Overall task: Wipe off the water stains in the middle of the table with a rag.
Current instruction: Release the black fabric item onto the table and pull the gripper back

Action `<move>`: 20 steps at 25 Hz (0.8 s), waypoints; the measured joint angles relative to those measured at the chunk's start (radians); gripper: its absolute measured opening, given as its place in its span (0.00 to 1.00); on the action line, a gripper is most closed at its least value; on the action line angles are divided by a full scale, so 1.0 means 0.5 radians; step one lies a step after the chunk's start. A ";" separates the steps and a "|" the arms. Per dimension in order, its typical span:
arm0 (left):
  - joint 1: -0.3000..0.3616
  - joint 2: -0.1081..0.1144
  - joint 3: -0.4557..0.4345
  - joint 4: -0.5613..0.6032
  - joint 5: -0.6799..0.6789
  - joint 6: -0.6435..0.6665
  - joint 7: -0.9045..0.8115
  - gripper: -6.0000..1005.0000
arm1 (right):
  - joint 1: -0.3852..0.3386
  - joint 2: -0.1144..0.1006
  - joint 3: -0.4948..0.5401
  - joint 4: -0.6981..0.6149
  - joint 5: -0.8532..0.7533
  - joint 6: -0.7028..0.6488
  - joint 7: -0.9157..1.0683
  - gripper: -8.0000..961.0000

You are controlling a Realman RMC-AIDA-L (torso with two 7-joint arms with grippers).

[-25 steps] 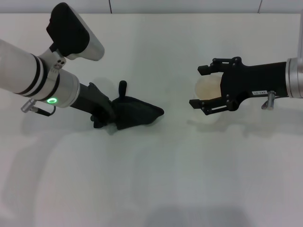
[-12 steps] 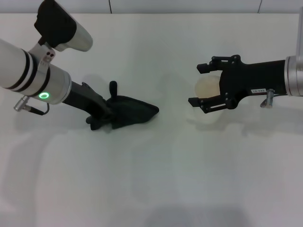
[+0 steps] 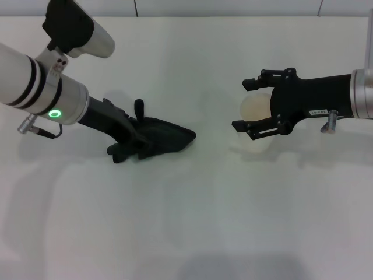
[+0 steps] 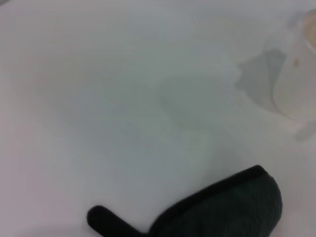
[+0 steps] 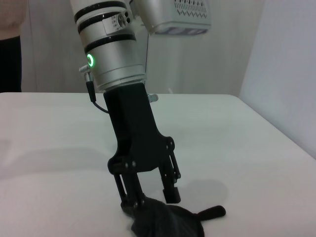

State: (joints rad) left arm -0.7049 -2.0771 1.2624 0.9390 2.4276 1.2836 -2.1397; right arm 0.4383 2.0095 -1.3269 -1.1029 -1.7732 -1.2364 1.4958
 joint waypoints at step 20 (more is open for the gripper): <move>0.326 -0.001 -0.495 0.459 -0.516 0.470 -0.016 0.89 | -0.008 -0.003 0.025 0.000 0.000 0.006 0.047 0.90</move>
State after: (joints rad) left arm -0.5418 -2.0774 1.0150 1.1687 2.1694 1.5187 -2.1477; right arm 0.4341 2.0079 -1.3146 -1.1029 -1.7732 -1.2336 1.5194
